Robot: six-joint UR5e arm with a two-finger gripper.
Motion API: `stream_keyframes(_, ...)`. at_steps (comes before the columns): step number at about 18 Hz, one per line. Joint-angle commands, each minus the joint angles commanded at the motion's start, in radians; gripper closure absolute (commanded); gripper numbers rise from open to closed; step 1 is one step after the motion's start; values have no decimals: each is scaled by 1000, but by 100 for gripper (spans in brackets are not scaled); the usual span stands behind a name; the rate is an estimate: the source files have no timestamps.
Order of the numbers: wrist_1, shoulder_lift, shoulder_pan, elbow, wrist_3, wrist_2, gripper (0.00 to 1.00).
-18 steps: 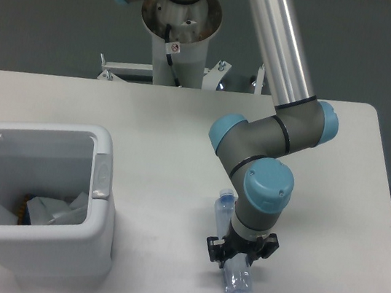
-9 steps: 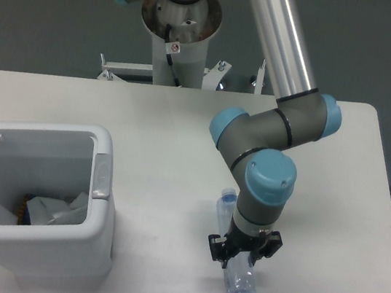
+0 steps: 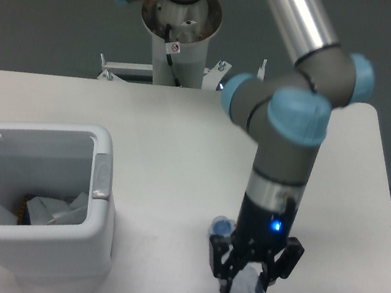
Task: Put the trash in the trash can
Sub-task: 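Lift the bottle and swing it over the white bin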
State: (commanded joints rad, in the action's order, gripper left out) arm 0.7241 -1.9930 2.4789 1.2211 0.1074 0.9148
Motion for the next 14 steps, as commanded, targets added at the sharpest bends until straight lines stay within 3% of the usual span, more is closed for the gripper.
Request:
stream_keyframes(6,-6,92,-63,3,9,-91,40)
stream_keyframes(8,-6,98,-135,11,14,-91,40)
stream_keyframes(14,-8,109,-256,44,41,-90,38)
